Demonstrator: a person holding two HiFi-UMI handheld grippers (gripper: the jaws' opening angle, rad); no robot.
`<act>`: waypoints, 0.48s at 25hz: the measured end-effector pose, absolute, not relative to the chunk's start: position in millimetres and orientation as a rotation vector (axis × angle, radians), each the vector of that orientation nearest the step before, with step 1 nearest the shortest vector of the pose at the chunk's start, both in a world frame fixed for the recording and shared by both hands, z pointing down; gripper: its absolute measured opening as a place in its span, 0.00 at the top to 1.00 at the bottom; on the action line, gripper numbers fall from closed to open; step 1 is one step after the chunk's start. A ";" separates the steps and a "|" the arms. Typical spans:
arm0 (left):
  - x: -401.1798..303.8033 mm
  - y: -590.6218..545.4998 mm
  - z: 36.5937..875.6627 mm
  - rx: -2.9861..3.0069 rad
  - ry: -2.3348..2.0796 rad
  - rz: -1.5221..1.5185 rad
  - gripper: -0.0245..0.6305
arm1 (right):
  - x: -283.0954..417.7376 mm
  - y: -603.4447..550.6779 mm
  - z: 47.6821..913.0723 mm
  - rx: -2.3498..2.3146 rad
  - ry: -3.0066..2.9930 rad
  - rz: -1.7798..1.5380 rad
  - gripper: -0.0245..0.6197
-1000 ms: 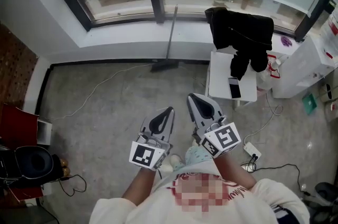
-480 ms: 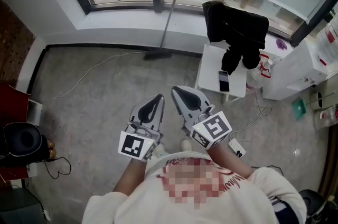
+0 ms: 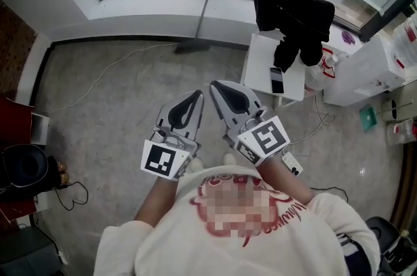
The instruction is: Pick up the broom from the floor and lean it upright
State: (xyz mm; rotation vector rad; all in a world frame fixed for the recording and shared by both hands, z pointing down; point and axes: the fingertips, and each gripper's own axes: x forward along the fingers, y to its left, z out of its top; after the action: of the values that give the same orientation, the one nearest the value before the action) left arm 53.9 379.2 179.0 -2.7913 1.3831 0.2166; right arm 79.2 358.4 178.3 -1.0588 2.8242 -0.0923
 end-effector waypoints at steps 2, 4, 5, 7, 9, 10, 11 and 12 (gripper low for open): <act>48.9 379.5 183.6 -2.791 1.374 0.188 0.93 | 74.5 358.8 178.1 -1.063 2.823 -0.088 0.92; 45.1 379.6 184.2 -2.792 1.371 0.193 0.93 | 71.5 359.2 179.0 -1.069 2.824 -0.087 0.92; 44.1 379.7 182.3 -2.794 1.370 0.211 0.93 | 70.2 359.6 179.8 -1.072 2.825 -0.086 0.92; 41.4 380.3 183.2 -2.801 1.373 0.209 0.93 | 67.1 360.9 181.1 -1.077 2.828 -0.083 0.92; 38.0 381.2 183.0 -2.803 1.368 0.218 0.93 | 63.2 362.3 180.8 -1.079 2.827 -0.079 0.92; 36.3 381.1 182.8 -2.799 1.363 0.222 0.93 | 61.6 362.4 180.3 -1.080 2.824 -0.078 0.92; 34.6 380.4 183.8 -2.796 1.360 0.213 0.93 | 60.5 361.8 180.0 -1.082 2.821 -0.077 0.92; 33.2 379.0 185.5 -2.795 1.359 0.198 0.93 | 59.7 360.6 179.8 -1.083 2.819 -0.076 0.92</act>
State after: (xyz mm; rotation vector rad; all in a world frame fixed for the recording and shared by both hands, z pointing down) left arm 33.2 379.0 185.5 -2.7951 1.3590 0.1983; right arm 59.7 360.6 179.8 -1.0830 2.8190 -0.0758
